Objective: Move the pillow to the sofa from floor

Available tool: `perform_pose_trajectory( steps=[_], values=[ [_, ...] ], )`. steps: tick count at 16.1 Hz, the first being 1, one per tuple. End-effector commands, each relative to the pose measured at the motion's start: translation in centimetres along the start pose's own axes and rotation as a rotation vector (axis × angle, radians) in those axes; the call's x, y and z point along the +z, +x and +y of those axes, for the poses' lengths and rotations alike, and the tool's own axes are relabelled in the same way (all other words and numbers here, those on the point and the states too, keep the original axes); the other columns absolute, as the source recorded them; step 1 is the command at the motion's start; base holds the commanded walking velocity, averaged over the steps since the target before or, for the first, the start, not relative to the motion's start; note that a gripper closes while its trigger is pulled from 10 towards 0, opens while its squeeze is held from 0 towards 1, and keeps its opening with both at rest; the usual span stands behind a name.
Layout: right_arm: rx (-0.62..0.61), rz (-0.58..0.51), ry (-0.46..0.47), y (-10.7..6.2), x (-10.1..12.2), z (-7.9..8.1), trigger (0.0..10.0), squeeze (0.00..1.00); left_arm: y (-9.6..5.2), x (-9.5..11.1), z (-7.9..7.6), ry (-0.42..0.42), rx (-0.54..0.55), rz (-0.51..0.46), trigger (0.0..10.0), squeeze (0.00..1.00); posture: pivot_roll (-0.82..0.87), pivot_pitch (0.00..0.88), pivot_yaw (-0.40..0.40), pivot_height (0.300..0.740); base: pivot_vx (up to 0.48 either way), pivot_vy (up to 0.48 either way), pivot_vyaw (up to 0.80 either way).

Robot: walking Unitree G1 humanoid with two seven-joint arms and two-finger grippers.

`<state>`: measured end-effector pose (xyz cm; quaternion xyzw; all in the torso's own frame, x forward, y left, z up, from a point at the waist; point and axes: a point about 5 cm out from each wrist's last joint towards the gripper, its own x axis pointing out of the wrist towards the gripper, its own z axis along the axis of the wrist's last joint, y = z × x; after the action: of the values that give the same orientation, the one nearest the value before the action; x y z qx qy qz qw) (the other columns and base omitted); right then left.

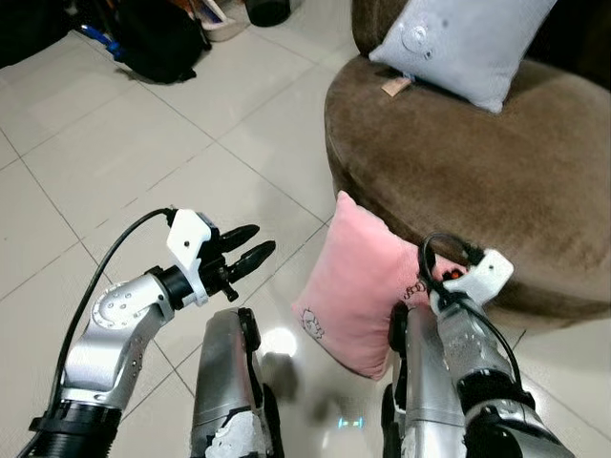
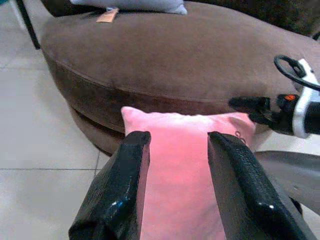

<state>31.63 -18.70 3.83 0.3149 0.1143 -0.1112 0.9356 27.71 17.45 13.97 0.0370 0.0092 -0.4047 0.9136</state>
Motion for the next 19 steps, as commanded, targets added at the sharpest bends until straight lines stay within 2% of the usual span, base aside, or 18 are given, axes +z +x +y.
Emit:
perform_pose_trajectory(
  steps=[1,3,4,5,6,7,9,12,13,15,16,17,19],
  values=[
    [-0.001,0.04,-0.007,-0.1,-1.2,0.2,10.0,1.0,-0.4,-0.1,-0.1,0.001,-0.019,0.034,10.0,0.0,0.17,0.274,0.121,0.501,0.0,0.0,0.0],
    [-0.027,0.064,-0.055,0.1,-1.7,0.5,10.0,1.0,-0.3,0.0,-0.2,0.003,-0.033,0.049,10.0,0.0,0.18,0.277,0.119,0.501,0.0,0.0,0.0],
    [-0.039,0.065,-0.069,0.2,-1.9,0.8,10.0,0.36,-0.2,0.3,-0.6,-0.01,-0.049,0.052,10.0,0.0,0.2,0.281,0.118,0.501,0.0,0.0,0.0],
    [-0.053,0.063,-0.088,0.3,-2.0,0.8,10.0,0.0,-0.2,0.4,-0.8,-0.012,-0.054,0.056,10.0,0.0,0.2,0.281,0.118,0.501,0.0,0.0,0.0],
    [-0.089,0.053,-0.147,0.3,-1.9,0.7,10.0,0.0,-0.4,0.4,-0.9,-0.006,-0.054,0.074,10.0,0.0,0.21,0.281,0.119,0.501,0.0,0.0,0.0],
    [-0.104,0.021,-0.162,0.4,-1.4,0.6,10.0,0.0,-0.7,-0.7,-0.7,0.0,-0.031,0.101,10.0,0.0,0.21,0.281,0.119,0.501,0.0,0.0,0.0],
    [-0.137,-0.032,-0.131,0.5,-0.5,0.0,10.0,0.0,-0.8,-1.7,-0.9,-0.005,-0.023,0.129,10.0,0.0,0.21,0.28,0.117,0.501,0.0,0.0,0.0],
    [-0.243,0.001,-0.211,0.3,-0.2,-2.0,10.0,0.0,1.0,-4.4,-3.9,-0.036,-0.037,0.159,10.0,0.0,0.23,0.275,0.114,0.501,0.0,0.0,0.0],
    [-0.274,0.01,-0.217,0.2,-0.1,-2.7,10.0,0.0,1.8,-5.0,-5.4,-0.04,-0.045,0.159,10.0,0.0,0.23,0.275,0.114,0.501,0.0,0.0,0.0],
    [-0.274,0.035,-0.185,0.2,-0.3,-3.1,10.0,0.0,3.1,-5.6,-8.2,-0.047,-0.06,0.153,10.0,0.0,0.22,0.27,0.114,0.501,0.0,0.0,0.0],
    [-0.255,0.05,-0.138,0.1,-0.8,-2.8,10.0,0.0,4.1,-5.6,-10.4,-0.052,-0.073,0.145,10.0,0.0,0.22,0.269,0.114,0.501,0.0,0.0,0.0],
    [-0.239,0.056,-0.114,0.1,-1.1,-2.5,10.0,0.0,4.9,-5.5,-11.9,-0.051,-0.077,0.139,10.0,0.0,0.23,0.267,0.116,0.501,0.0,0.0,0.0],
    [-0.181,0.053,-0.012,0.2,-2.0,-1.1,10.0,0.0,7.6,-4.9,-17.3,-0.053,-0.095,0.121,10.0,0.0,0.24,0.268,0.115,0.501,0.0,0.0,0.0]
  ],
)
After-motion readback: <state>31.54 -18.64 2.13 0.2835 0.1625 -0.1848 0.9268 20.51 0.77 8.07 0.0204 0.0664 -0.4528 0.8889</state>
